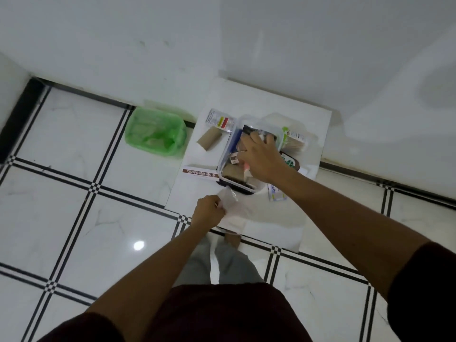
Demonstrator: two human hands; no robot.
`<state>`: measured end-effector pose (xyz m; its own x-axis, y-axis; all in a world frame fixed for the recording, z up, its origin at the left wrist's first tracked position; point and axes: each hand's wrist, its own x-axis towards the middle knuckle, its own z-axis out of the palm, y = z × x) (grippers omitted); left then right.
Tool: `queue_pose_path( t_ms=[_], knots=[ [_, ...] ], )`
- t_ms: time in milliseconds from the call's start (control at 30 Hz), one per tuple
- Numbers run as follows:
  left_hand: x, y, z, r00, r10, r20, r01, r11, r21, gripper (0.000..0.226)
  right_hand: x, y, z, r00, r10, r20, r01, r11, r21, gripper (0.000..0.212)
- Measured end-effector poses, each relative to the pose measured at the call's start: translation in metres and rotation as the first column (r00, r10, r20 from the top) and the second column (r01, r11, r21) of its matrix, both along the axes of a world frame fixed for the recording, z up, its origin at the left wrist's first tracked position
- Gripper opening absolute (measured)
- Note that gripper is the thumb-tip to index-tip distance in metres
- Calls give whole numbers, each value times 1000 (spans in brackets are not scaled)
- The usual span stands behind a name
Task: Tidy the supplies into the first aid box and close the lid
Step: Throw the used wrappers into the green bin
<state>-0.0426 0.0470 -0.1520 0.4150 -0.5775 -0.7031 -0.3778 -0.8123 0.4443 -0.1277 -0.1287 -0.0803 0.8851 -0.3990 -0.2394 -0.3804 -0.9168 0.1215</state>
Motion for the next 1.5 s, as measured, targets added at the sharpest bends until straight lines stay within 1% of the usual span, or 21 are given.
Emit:
queue_pose_path(
  t_ms=[100,200,267,333,367,433,500,533,567,633,700,733,767,833,900,1067,1167,1267,1367,1433,1500],
  knots=[
    [19,4,28,995,5,-103,-12,998,-69,7,-2,-9,18,996,-1,90,9,995,-95,28],
    [51,12,74,941,147,-304,-206,964,-170,9,4,-23,48,982,-42,183,59,994,-92,15],
    [76,18,98,877,258,-406,-366,905,-217,17,14,-33,70,962,-139,235,138,990,21,10],
    [103,20,113,806,386,-449,-530,808,-257,22,30,-37,93,906,-316,283,247,935,255,11],
    [117,19,117,762,456,-460,-610,744,-274,20,41,-37,100,839,-446,312,310,863,399,11],
    [147,14,111,628,610,-483,-771,573,-278,13,70,-38,106,625,-722,298,378,614,693,22],
    [175,3,100,451,737,-504,-892,394,-222,13,99,-35,99,399,-911,99,347,250,904,32],
    [186,-2,95,353,773,-527,-935,301,-184,17,113,-31,89,323,-945,-54,322,56,945,31],
    [197,-7,86,251,798,-548,-968,206,-144,19,128,-26,77,273,-947,-168,307,-80,948,30],
    [215,-10,74,61,829,-556,-998,43,-45,14,164,-13,46,207,-936,-283,314,-210,926,24],
    [238,-13,54,-53,796,-603,-997,-76,-13,23,198,-1,19,139,-918,-372,296,-320,900,20],
    [254,-17,48,-110,767,-632,-994,-99,53,27,217,4,6,102,-902,-419,276,-380,883,26],
    [272,-17,37,-57,809,-585,-998,-26,62,24,239,11,-9,63,-885,-461,264,-431,863,32],
    [307,-22,10,12,890,-456,-999,30,32,10,274,18,-32,-9,-866,-501,278,-483,830,38],
    [354,-31,-21,96,927,-363,-993,115,31,31,316,21,-62,-80,-847,-525,301,-523,797,40],
    [433,-56,-89,471,870,-148,-881,472,-30,34,401,21,-147,-192,-815,-547,371,-576,728,41],
    [470,-71,-156,619,785,-29,-785,618,-32,25,443,15,-210,-238,-791,-564,371,-611,699,40],
    [494,-83,-207,611,790,-53,-792,610,-31,23,465,10,-262,-278,-747,-604,337,-665,667,33],
    [512,-94,-265,648,760,-47,-759,650,45,16,482,5,-320,-232,-690,-686,287,-722,629,42],
    [516,-97,-283,708,703,-60,-691,708,143,30,484,6,-344,-257,-661,-705,322,-746,583,45],
    [515,-97,-296,786,618,-25,-607,779,156,49,480,14,-358,-231,-720,-655,454,-675,582,45]
  ],
)
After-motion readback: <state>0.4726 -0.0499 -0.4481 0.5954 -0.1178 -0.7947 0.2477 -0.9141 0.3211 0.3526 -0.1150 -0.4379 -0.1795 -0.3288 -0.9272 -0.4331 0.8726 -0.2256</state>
